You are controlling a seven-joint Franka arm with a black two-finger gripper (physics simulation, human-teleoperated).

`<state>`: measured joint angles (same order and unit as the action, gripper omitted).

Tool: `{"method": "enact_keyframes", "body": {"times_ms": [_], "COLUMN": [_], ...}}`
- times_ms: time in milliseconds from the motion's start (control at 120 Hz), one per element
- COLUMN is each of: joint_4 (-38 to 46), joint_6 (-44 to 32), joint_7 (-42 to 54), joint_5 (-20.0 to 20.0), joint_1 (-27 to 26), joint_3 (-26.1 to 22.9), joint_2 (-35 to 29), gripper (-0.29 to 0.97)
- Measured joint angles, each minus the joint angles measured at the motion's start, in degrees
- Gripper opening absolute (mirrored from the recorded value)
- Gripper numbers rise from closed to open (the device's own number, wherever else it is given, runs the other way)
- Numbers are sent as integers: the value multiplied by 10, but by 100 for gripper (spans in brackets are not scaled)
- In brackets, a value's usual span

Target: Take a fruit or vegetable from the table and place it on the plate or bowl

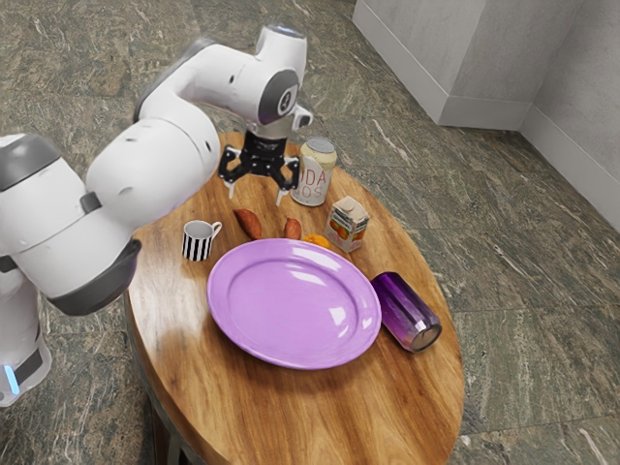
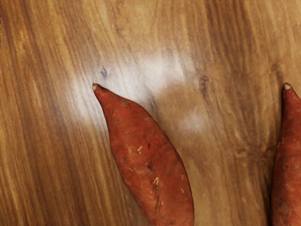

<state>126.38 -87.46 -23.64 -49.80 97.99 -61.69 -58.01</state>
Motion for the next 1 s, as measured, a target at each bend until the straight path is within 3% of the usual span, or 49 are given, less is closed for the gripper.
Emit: {"method": "enact_keyframes", "body": {"times_ms": [1000], "joint_4": [70], "joint_6": [-55], "joint_7": [-117], "joint_5": [-21], "joint_1": [-8], "joint_3": [-26], "joint_2": [5], "gripper": [68]}}
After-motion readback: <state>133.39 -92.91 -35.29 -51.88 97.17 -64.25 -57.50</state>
